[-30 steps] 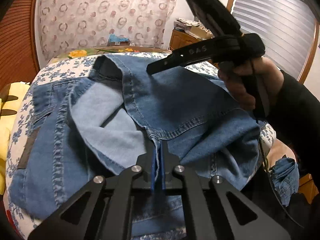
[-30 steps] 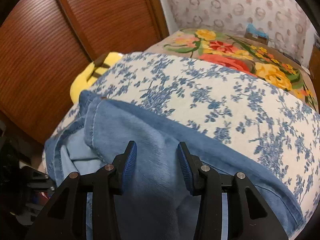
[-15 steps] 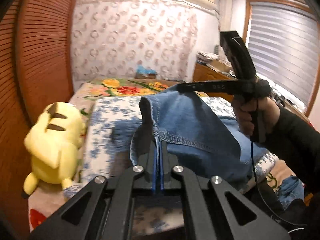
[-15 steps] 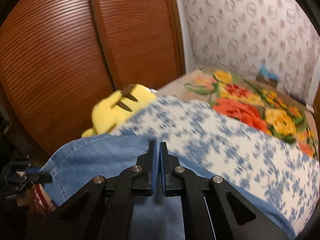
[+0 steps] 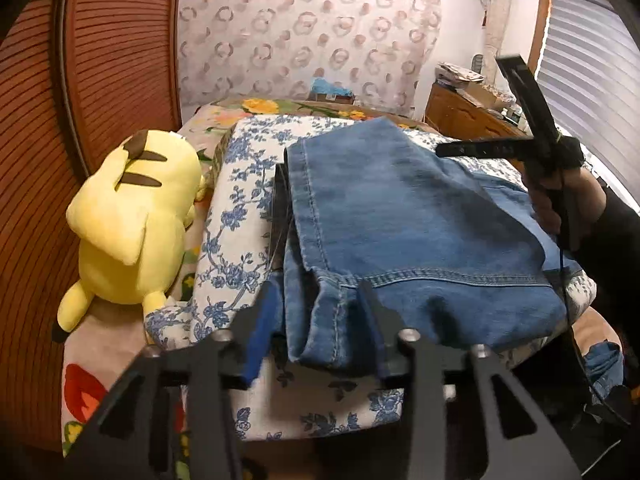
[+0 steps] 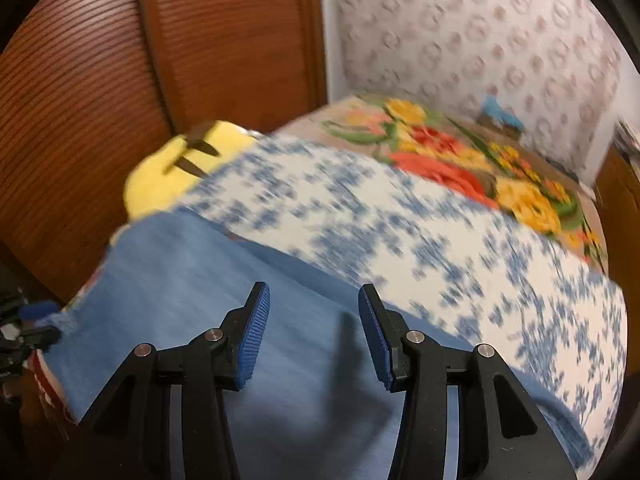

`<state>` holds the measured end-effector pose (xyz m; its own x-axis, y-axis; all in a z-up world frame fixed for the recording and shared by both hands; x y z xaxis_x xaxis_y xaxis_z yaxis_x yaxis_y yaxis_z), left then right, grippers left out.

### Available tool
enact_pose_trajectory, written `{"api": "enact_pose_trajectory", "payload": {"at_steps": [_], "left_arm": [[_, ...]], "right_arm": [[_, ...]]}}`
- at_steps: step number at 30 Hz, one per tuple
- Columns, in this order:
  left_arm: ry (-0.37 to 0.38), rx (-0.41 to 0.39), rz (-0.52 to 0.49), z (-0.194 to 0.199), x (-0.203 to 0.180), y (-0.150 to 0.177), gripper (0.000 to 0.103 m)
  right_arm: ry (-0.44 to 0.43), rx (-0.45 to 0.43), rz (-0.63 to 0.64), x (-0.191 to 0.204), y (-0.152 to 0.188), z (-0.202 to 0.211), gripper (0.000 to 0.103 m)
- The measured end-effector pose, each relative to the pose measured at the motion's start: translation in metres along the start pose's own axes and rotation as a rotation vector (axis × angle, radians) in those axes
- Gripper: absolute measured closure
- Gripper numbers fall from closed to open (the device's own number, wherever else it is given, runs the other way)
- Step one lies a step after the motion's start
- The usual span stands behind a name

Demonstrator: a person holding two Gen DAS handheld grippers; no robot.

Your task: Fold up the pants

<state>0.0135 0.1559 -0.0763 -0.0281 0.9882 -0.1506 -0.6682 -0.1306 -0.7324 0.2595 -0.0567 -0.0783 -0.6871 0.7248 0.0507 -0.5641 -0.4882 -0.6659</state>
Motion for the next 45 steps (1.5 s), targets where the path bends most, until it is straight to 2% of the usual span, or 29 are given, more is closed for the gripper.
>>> {"api": "enact_pose_trajectory", "payload": {"at_steps": [2,6,14,16,18,21,22,23,24,26,29,31,32,34,36,40,45], "left_arm": [[0.004,0.014,0.004,-0.004,0.002,0.003,0.062],[0.005,0.029,0.033,-0.013,0.007,0.009,0.062],[0.005,0.033,0.044,-0.022,0.009,0.012,0.062],[0.004,0.034,0.044,-0.022,0.010,0.012,0.062],[0.005,0.033,0.046,-0.023,0.010,0.012,0.062],[0.000,0.028,0.044,-0.025,0.010,0.012,0.062],[-0.002,0.025,0.044,-0.024,0.011,0.013,0.062],[-0.004,0.022,0.043,-0.024,0.011,0.013,0.062],[-0.002,0.017,0.044,-0.024,0.011,0.012,0.062],[-0.001,0.016,0.045,-0.023,0.011,0.011,0.062],[0.003,0.000,0.043,-0.020,0.010,0.009,0.062],[-0.004,-0.019,0.036,-0.015,0.008,0.005,0.061],[-0.005,-0.024,0.033,-0.013,0.008,0.003,0.060],[-0.010,-0.037,0.019,-0.009,0.004,-0.002,0.058],[-0.011,-0.051,0.004,-0.005,-0.002,-0.009,0.057],[-0.031,-0.085,-0.008,0.002,-0.015,-0.020,0.057],[0.007,-0.102,-0.032,-0.003,-0.042,-0.030,0.057]], "right_arm": [[0.010,0.012,-0.027,-0.013,0.009,-0.002,0.056],[-0.030,0.037,-0.116,-0.034,0.022,-0.007,0.056],[-0.117,0.069,-0.198,-0.040,0.032,-0.005,0.057],[-0.146,0.071,-0.203,-0.039,0.033,-0.003,0.075],[-0.160,0.053,-0.179,-0.037,0.031,0.002,0.098],[-0.100,-0.078,-0.132,-0.036,0.022,0.029,0.101],[-0.055,-0.174,-0.137,-0.039,0.015,0.049,0.101],[-0.036,-0.218,-0.136,-0.040,0.011,0.059,0.101],[-0.002,-0.246,-0.132,-0.040,0.008,0.066,0.101],[0.060,-0.185,-0.105,-0.037,0.006,0.057,0.101],[0.157,-0.083,-0.067,-0.036,0.014,0.031,0.101],[0.140,-0.045,-0.092,-0.041,0.021,0.023,0.099],[0.138,-0.038,-0.102,-0.044,0.026,0.023,0.093],[0.140,-0.042,-0.112,-0.050,0.031,0.025,0.083],[0.113,-0.047,-0.106,-0.052,0.037,0.035,0.067],[0.117,-0.065,-0.078,-0.052,0.054,0.059,0.060],[0.139,-0.081,-0.066,-0.058,0.091,0.091,0.055]]}}
Point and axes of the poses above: each gripper's, at about its wrist camera, not at the fingertips, and z roughly against the way its jaws point, x to its left, y to its underside, the point moved 3 cm from there along -z, roughly the way its jaws point, and after that the axes turned 2 degrees about -x, right-handed, at the moved point
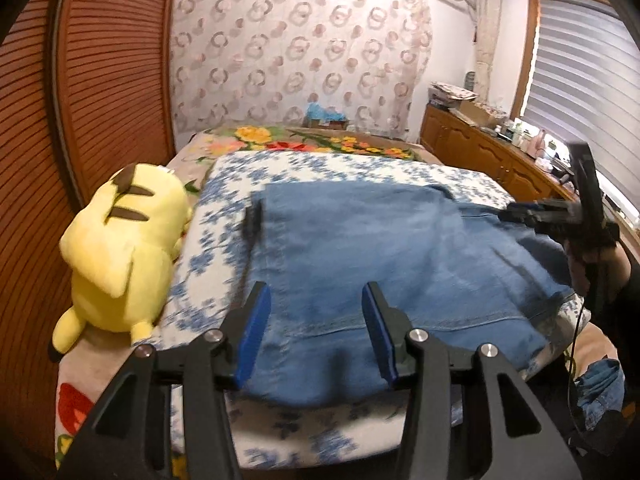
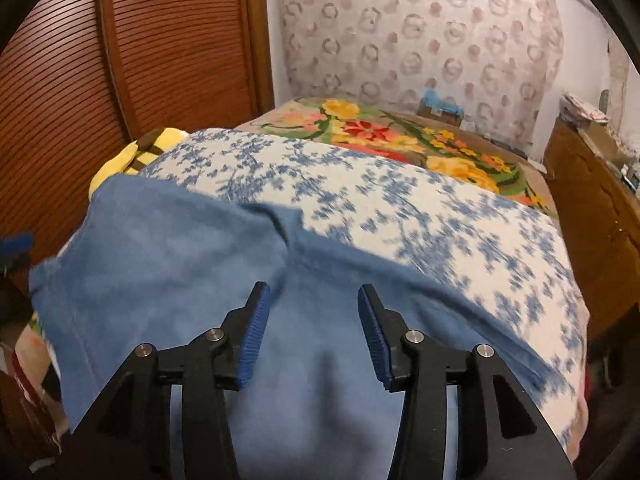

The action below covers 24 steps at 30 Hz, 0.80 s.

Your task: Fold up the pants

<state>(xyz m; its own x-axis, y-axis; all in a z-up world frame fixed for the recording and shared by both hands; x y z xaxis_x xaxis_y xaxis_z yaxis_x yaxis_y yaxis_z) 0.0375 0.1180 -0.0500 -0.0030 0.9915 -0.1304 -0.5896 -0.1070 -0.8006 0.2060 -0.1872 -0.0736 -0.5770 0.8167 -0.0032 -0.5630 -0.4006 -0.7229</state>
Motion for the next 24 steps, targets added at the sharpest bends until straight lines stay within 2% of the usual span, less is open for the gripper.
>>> {"api": "enact_pose_trajectory", "payload": {"at_steps": [7,13,18,21,24], "left_arm": [[0.052,0.033,-0.028,-0.034,-0.048,-0.005,0.057],[0.087,0.078,-0.084,-0.061,-0.094,0.003,0.057],[0.116,0.105,-0.114,-0.076,-0.121,0.010,0.057],[0.147,0.153,-0.125,-0.088,-0.131,0.017,0.057],[0.132,0.165,-0.140,-0.094,-0.135,0.025,0.056]], "right_arm": [[0.046,0.029,-0.012,-0.020,0.059,0.019,0.054],[0.067,0.033,-0.057,-0.035,0.093,0.035,0.054],[0.082,0.016,-0.090,-0.043,0.106,0.047,0.054],[0.081,-0.003,-0.127,-0.051,0.111,0.058,0.054],[0.101,-0.016,-0.139,-0.056,0.115,0.067,0.054]]}}
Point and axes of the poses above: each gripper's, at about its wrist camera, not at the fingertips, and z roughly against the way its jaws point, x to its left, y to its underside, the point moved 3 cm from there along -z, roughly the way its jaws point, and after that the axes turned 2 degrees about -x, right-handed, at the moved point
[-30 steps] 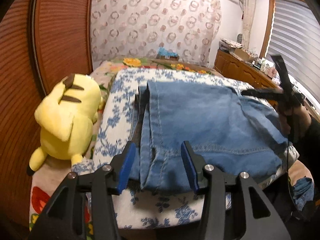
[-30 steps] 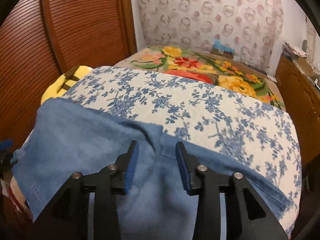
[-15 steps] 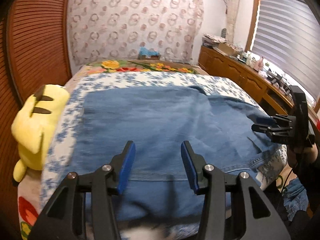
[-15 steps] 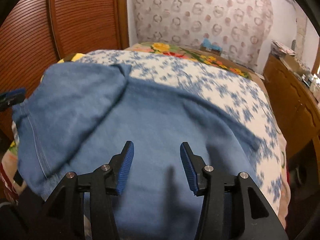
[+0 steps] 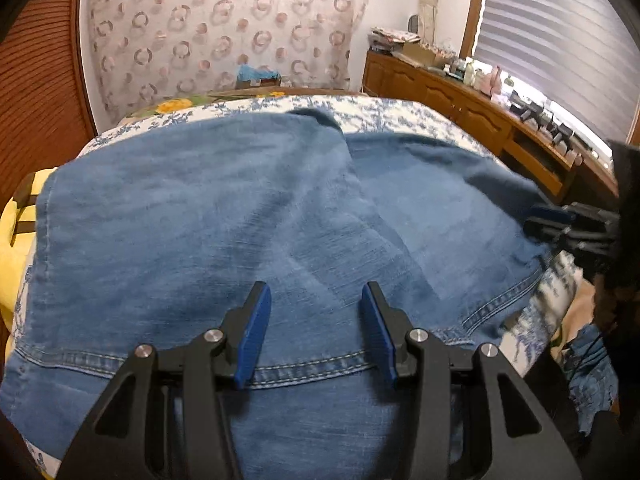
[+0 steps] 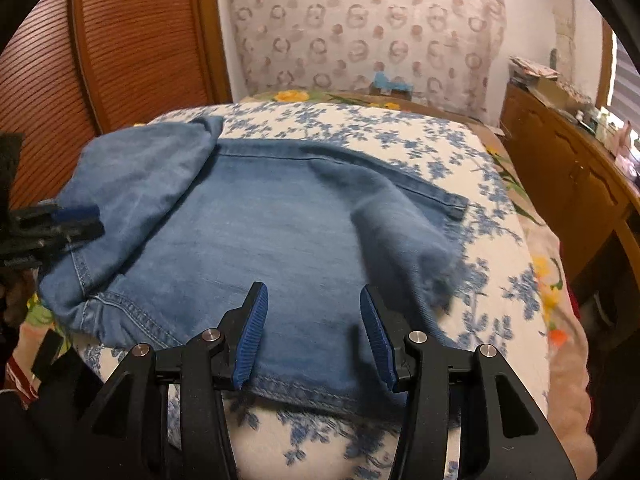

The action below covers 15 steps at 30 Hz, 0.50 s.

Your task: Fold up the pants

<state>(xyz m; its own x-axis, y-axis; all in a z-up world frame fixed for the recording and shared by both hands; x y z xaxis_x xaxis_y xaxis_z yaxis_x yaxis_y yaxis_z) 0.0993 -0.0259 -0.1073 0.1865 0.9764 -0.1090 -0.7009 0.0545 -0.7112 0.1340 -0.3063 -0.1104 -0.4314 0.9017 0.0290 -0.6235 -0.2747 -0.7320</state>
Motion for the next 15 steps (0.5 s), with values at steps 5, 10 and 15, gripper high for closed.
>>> {"api": "enact_pose_trajectory", "payload": {"at_steps": [5,10,15], "left_arm": [[0.011,-0.011,0.004,-0.001,-0.002,0.005,0.047],[0.011,-0.025,0.006,-0.002,-0.004,0.007,0.042],[0.004,-0.038,0.001,-0.002,-0.004,0.009,0.042]], "right_arm": [[0.016,-0.012,-0.032,-0.012,0.004,0.012,0.054],[0.047,-0.020,-0.058,-0.024,0.012,0.021,0.054],[0.071,-0.021,-0.083,-0.036,0.020,0.032,0.054]]}}
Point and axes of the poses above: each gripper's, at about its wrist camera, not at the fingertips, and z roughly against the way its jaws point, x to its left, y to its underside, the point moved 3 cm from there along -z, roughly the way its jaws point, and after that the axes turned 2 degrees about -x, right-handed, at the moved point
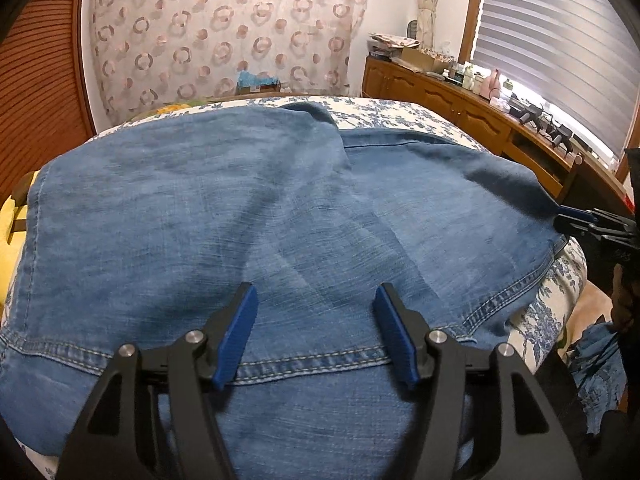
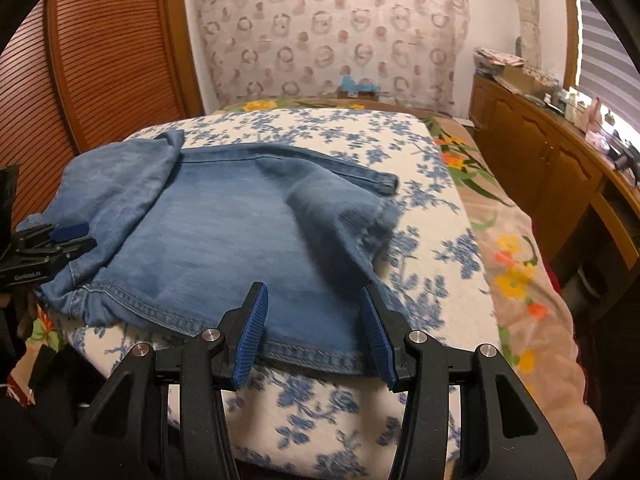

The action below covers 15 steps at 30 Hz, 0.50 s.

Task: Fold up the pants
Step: 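Close the right tool on the jeans leg hem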

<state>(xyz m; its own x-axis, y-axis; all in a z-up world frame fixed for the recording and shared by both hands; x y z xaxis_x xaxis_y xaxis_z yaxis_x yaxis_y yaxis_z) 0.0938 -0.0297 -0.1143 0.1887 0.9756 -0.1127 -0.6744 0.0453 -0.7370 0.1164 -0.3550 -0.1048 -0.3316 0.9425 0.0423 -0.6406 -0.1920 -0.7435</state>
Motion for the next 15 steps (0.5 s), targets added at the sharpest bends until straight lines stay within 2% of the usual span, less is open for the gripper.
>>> {"api": "enact_pose_trajectory", "payload": {"at_steps": [6,15], "left_arm": [[-0.015,-0.032,-0.007,-0.001,-0.002,0.002,0.042],[-0.022,-0.026,-0.014,0.002,-0.001,0.004,0.042]], "right_arm": [[0.052,-0.012,-0.023,-0.018,0.006,0.012,0.054],[0.043,0.030,-0.082,-0.035,0.019,0.000,0.054]]}}
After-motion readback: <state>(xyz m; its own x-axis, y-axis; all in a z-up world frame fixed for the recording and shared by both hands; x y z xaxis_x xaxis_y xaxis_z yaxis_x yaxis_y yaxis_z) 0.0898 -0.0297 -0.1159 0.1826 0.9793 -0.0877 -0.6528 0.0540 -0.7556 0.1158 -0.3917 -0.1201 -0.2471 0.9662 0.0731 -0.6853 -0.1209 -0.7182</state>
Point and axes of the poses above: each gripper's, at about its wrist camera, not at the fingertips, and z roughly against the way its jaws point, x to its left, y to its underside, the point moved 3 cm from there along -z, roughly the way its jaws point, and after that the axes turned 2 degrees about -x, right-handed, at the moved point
